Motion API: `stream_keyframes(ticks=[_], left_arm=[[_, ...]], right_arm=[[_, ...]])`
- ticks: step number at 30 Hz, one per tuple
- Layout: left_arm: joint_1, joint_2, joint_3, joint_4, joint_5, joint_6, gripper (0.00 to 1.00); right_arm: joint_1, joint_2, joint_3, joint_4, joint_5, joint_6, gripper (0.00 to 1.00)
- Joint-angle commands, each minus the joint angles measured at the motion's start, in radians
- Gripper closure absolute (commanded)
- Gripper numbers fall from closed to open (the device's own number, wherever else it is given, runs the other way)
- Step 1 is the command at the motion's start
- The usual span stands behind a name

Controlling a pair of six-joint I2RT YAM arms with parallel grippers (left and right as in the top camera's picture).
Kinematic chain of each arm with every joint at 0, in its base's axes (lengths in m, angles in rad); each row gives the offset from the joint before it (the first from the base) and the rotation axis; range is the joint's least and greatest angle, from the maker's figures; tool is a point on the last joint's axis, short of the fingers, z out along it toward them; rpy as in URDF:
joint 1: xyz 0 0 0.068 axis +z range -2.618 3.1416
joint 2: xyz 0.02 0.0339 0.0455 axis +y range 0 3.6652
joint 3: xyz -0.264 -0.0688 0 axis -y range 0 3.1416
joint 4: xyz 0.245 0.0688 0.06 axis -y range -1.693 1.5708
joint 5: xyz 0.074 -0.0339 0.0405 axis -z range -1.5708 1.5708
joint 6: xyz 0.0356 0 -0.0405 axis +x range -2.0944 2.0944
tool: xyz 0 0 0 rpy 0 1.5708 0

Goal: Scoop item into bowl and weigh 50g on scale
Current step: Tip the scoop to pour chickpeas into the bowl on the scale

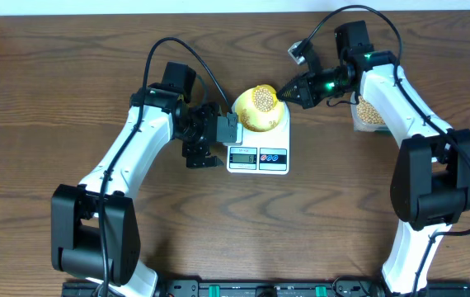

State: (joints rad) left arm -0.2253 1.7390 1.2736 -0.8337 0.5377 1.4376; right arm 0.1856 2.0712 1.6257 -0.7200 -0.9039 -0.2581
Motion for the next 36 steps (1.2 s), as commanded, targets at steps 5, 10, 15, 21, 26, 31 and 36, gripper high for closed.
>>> stream_keyframes(ticks=[5,10,15,21,26,31,36], left_arm=[[-0.002,0.005,-0.008,-0.005,0.016,0.007,0.02],[-0.002,0.005,-0.008,-0.005,0.016,0.007,0.02],[-0.002,0.005,-0.008,-0.005,0.016,0.007,0.02],[-0.002,0.005,-0.008,-0.005,0.016,0.007,0.03],[-0.002,0.005,-0.008,-0.005,0.016,0.007,0.03],[-0.002,0.005,-0.008,-0.005,0.016,0.007,0.02],[-0.002,0.005,-0.008,-0.005,0.016,0.007,0.02]], right_arm=[[0.005,0.009,-0.005,0.006,-0.014,-0.02,0.99],[0.005,0.009,-0.005,0.007,-0.014,-0.02,0.99],[0.005,0.009,-0.005,0.014,-0.014,-0.02,0.99],[0.006,0.008,-0.005,0.014,-0.015,-0.02,0.99],[0.006,0.008,-0.003,0.007,-0.027,-0.02,0.99],[0.006,-0.008,-0.003,-0.002,-0.03,-0.032,0.99],[0.006,-0.039,-0.003,-0.012,-0.029,-0.051,0.99]])
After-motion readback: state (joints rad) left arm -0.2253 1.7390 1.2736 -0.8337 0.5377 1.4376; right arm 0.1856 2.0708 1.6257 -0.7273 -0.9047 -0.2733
